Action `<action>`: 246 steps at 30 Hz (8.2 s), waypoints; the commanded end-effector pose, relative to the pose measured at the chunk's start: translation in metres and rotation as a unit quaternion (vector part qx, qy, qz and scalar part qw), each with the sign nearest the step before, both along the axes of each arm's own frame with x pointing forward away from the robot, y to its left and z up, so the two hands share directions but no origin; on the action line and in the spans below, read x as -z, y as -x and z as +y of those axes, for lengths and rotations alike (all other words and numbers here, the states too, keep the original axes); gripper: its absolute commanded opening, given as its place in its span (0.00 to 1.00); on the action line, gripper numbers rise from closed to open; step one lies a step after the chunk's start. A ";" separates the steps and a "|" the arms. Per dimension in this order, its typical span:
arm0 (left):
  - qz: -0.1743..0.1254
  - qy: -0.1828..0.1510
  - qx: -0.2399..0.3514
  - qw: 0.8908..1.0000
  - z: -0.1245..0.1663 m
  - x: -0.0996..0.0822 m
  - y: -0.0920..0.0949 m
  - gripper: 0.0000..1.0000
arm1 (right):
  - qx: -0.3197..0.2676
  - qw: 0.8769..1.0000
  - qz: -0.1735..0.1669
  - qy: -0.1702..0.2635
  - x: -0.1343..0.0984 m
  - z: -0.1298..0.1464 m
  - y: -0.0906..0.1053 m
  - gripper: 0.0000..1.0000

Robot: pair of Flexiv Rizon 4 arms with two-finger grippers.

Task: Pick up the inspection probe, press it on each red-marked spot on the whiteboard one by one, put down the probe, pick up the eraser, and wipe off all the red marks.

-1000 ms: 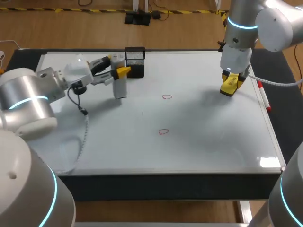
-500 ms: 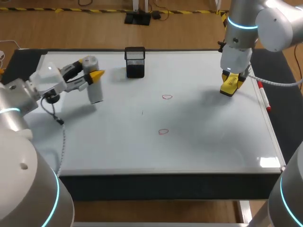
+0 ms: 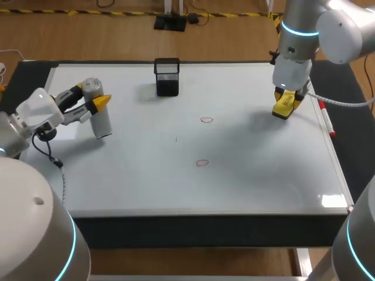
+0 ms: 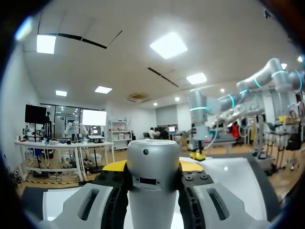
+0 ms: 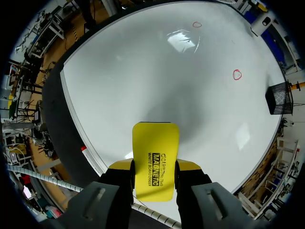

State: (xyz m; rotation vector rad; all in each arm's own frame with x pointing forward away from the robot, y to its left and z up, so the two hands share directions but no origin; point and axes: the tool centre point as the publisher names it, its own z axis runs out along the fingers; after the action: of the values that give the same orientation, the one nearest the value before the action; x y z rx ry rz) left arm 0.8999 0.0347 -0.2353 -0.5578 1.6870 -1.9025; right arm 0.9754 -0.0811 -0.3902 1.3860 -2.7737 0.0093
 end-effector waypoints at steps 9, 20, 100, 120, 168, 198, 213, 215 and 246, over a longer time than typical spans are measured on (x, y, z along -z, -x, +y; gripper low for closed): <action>0.000 -0.001 -0.002 1.000 0.000 -0.002 0.002 0.00 | -0.068 0.997 -0.013 0.016 -0.013 0.045 0.013 0.00; 0.000 -0.001 -0.002 1.000 0.000 -0.002 0.002 0.00 | -0.196 0.980 -0.017 0.008 -0.013 0.141 0.040 0.00; 0.000 -0.001 -0.002 1.000 0.000 -0.002 0.002 0.00 | -0.271 0.962 -0.015 -0.010 0.035 0.208 0.012 0.00; 0.000 -0.001 -0.002 1.000 0.000 -0.002 0.002 0.00 | -0.270 0.962 -0.036 0.003 0.003 0.206 0.006 0.00; 0.000 -0.001 -0.002 1.000 0.000 -0.002 0.002 0.00 | -0.336 0.941 -0.031 -0.031 0.031 0.270 0.014 0.00; 0.000 -0.001 -0.002 1.000 0.000 -0.002 0.002 0.00 | -0.266 0.964 -0.022 -0.019 0.024 0.187 0.001 0.00; 0.000 -0.001 -0.002 1.000 0.000 -0.002 0.002 0.00 | -0.197 0.980 -0.022 0.000 0.001 0.103 -0.016 0.00; 0.000 -0.001 -0.002 1.000 0.000 -0.002 0.002 0.00 | -0.184 0.983 -0.024 -0.001 0.001 0.092 -0.017 0.00; 0.000 -0.001 -0.002 1.000 0.000 -0.002 0.002 0.00 | -0.121 0.992 -0.006 0.021 0.010 0.040 -0.024 0.00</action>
State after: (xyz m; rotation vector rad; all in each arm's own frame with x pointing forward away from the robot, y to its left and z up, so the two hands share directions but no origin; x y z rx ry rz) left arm 0.8982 0.0354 -0.2339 -0.5590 1.6883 -1.9003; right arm 0.9978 -0.0411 -0.4009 1.7060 -2.5840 0.0778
